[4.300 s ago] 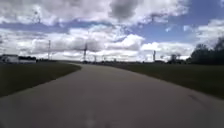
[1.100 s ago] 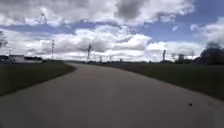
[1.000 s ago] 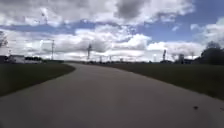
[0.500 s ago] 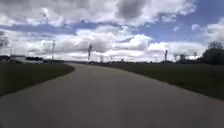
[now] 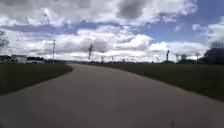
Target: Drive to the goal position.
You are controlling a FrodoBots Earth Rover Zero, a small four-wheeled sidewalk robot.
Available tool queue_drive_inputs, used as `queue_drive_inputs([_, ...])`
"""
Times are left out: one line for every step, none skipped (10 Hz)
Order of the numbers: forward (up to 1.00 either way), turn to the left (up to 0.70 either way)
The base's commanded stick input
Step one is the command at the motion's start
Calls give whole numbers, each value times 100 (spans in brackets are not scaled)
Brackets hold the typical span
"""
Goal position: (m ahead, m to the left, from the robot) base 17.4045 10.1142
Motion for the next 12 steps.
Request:
queue_drive_inputs([100,6])
queue_drive_inputs([100,6])
queue_drive_inputs([100,6])
queue_drive_inputs([100,6])
queue_drive_inputs([100,6])
queue_drive_inputs([100,6])
queue_drive_inputs([100,6])
queue_drive_inputs([100,6])
queue_drive_inputs([100,6])
queue_drive_inputs([100,6])
queue_drive_inputs([100,6])
queue_drive_inputs([100,6])
